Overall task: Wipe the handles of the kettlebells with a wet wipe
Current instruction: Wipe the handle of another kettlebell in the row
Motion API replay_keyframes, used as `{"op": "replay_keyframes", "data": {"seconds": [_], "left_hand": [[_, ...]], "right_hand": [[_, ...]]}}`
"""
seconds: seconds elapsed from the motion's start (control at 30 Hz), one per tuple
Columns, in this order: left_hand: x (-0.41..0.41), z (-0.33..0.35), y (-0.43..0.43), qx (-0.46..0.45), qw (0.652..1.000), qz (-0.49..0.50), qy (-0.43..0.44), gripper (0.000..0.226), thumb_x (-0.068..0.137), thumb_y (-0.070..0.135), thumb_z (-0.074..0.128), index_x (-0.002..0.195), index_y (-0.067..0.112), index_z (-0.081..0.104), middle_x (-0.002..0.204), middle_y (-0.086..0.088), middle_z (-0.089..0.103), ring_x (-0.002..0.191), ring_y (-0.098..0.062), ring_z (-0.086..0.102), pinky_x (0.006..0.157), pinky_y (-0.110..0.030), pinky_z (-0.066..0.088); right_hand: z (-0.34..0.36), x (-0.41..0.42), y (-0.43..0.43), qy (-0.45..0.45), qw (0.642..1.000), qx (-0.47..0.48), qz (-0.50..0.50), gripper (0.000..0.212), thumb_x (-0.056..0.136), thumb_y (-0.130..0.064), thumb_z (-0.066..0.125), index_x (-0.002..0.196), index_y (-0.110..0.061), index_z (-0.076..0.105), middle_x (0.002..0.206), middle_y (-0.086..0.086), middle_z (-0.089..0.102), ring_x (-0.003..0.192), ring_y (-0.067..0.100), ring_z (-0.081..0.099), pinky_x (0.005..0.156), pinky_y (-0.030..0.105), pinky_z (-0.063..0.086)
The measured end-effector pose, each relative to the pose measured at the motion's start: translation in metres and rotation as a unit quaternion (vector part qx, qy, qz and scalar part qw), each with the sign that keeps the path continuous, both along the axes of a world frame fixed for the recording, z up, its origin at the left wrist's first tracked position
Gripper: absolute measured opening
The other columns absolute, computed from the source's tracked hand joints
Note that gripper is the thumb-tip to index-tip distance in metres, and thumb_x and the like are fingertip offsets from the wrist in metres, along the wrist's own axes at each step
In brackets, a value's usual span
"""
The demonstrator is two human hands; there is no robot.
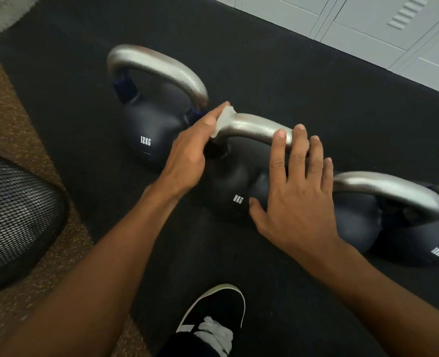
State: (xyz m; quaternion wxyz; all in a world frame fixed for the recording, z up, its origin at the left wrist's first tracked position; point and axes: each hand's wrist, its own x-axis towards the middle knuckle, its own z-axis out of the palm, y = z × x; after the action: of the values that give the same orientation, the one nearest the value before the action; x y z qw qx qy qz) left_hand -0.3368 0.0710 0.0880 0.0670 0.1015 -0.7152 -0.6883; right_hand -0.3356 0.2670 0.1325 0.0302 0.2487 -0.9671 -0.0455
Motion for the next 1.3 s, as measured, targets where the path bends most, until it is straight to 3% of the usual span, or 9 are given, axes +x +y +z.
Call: {"op": "replay_keyframes", "data": {"seconds": [0.17,0.4,0.63,0.73,0.83,0.97,1.03,1.1,1.3], "left_hand": [[-0.005,0.004,-0.005,0.036,0.999,-0.003,0.006,0.060,0.098,0.058,0.033,0.135,0.026,0.066,0.133,-0.003,0.068,0.133,-0.022,0.057,0.113,-0.060,0.039],[0.027,-0.013,0.011,-0.143,0.980,0.055,0.131,0.044,0.109,-0.001,0.031,0.150,0.002,0.046,0.154,-0.004,0.050,0.145,-0.011,0.042,0.120,-0.034,0.034],[-0.010,0.003,-0.013,-0.053,0.999,0.001,0.011,0.060,0.100,0.056,0.028,0.127,0.023,0.071,0.122,-0.004,0.073,0.124,-0.025,0.062,0.110,-0.059,0.041],[-0.029,0.013,-0.022,-0.059,0.995,-0.073,-0.046,0.078,0.094,0.070,0.028,0.100,0.007,0.073,0.094,-0.024,0.070,0.098,-0.045,0.062,0.102,-0.068,0.040],[-0.036,0.014,-0.028,-0.029,0.987,-0.112,-0.107,0.100,0.084,0.088,0.036,0.109,-0.003,0.068,0.108,-0.033,0.066,0.108,-0.051,0.060,0.108,-0.071,0.035],[-0.014,0.025,-0.017,-0.169,0.983,-0.045,-0.058,0.077,0.094,0.075,0.013,0.116,0.032,0.072,0.111,-0.003,0.075,0.116,-0.027,0.064,0.110,-0.053,0.040],[0.015,0.025,0.001,-0.236,0.972,0.024,-0.003,0.068,0.097,0.062,0.009,0.142,0.043,0.056,0.139,0.009,0.064,0.135,-0.007,0.051,0.117,-0.029,0.034],[0.036,0.020,0.023,-0.261,0.964,0.050,0.014,0.069,0.099,0.055,0.009,0.160,0.030,0.031,0.162,0.011,0.037,0.146,0.007,0.028,0.120,-0.018,0.021],[0.037,0.023,0.079,-0.141,0.986,0.068,-0.056,0.080,0.092,0.067,0.003,0.162,0.029,-0.007,0.169,0.017,-0.012,0.150,0.010,-0.013,0.127,-0.035,-0.005]], "right_hand": [[0.001,0.001,0.000,0.003,1.000,0.002,-0.002,0.111,0.079,-0.053,0.065,0.160,-0.008,0.002,0.164,0.026,0.005,0.149,0.050,0.012,0.114,0.068,0.024],[0.000,0.000,-0.001,0.006,1.000,0.003,-0.004,0.112,0.078,-0.051,0.066,0.160,-0.008,0.002,0.164,0.026,0.005,0.149,0.050,0.012,0.115,0.067,0.024],[-0.002,0.001,-0.003,0.006,1.000,-0.006,-0.008,0.112,0.079,-0.052,0.066,0.159,-0.007,0.002,0.164,0.027,0.006,0.149,0.051,0.011,0.115,0.067,0.023],[0.000,0.001,-0.001,0.006,1.000,-0.002,-0.003,0.112,0.079,-0.052,0.066,0.159,-0.009,0.002,0.164,0.026,0.006,0.149,0.050,0.012,0.114,0.068,0.023],[0.001,0.000,0.000,0.004,1.000,0.004,0.000,0.112,0.079,-0.052,0.066,0.159,-0.009,0.002,0.164,0.026,0.005,0.149,0.049,0.012,0.114,0.068,0.024],[0.003,-0.001,0.003,0.005,1.000,0.010,0.006,0.111,0.078,-0.052,0.064,0.160,-0.010,0.002,0.164,0.024,0.005,0.149,0.048,0.013,0.113,0.068,0.025],[0.003,-0.001,0.004,0.008,1.000,0.007,0.006,0.110,0.078,-0.051,0.065,0.160,-0.009,0.004,0.164,0.024,0.007,0.149,0.048,0.014,0.113,0.068,0.025],[0.001,-0.001,0.003,0.011,1.000,0.003,0.006,0.110,0.078,-0.050,0.065,0.160,-0.009,0.004,0.164,0.025,0.007,0.149,0.049,0.014,0.113,0.068,0.026],[-0.002,-0.002,0.004,0.019,1.000,-0.014,0.010,0.110,0.080,-0.050,0.066,0.159,-0.009,0.002,0.164,0.025,0.007,0.149,0.050,0.014,0.113,0.069,0.025]]}}
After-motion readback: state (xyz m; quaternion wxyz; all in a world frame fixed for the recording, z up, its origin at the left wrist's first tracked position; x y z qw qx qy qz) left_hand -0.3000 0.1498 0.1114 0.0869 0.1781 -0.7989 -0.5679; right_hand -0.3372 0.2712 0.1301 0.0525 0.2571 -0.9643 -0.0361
